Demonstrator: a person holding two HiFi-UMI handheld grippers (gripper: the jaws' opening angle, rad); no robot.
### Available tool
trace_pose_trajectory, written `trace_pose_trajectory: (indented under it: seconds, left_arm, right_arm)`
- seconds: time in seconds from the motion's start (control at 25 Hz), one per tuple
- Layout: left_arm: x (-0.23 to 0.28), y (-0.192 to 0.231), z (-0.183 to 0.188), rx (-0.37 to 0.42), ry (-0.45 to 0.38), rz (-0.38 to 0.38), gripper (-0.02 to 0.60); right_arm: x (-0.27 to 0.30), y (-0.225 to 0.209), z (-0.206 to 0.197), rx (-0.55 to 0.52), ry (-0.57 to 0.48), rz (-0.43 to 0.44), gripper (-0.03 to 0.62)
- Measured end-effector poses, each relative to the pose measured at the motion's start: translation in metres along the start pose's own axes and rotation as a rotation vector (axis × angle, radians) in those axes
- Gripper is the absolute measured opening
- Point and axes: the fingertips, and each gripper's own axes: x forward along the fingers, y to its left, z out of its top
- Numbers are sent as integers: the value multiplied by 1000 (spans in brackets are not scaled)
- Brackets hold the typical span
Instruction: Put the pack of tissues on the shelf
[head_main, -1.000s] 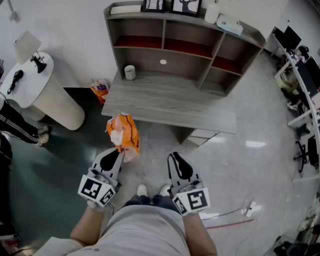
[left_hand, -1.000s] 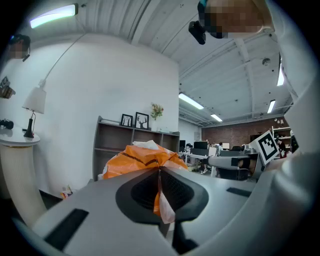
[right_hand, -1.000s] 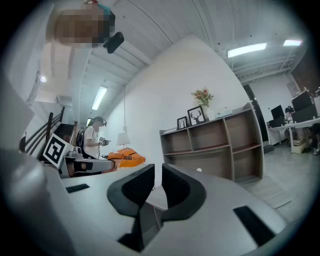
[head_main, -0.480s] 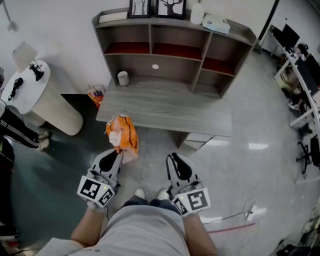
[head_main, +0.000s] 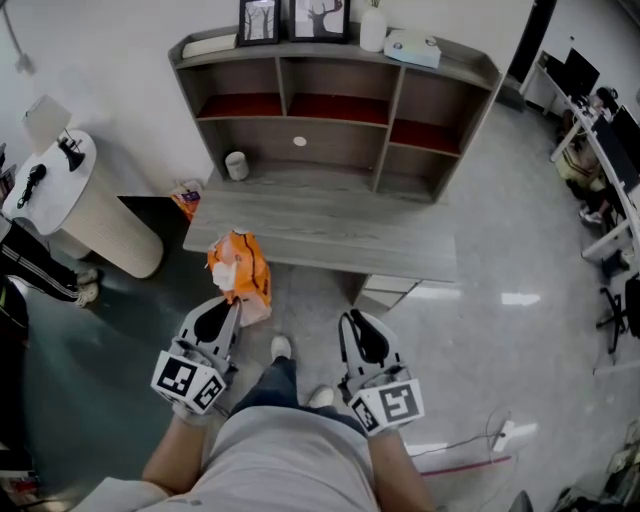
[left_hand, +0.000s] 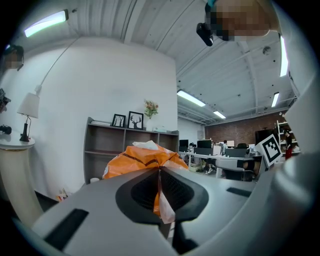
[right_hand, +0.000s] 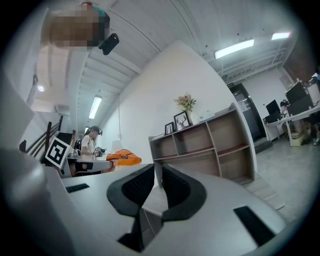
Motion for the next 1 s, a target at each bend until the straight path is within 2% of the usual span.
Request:
trace_pose_trajectory:
  seconds: [0.48, 1.0]
  left_arm:
    - [55, 30, -9, -3, 9, -6, 19]
    - [145, 123, -2, -33, 27, -29, 20]
  right_arm:
    - [44, -38, -14, -7, 41, -20, 57]
    - [166, -75, -13, 2, 80, -35, 57]
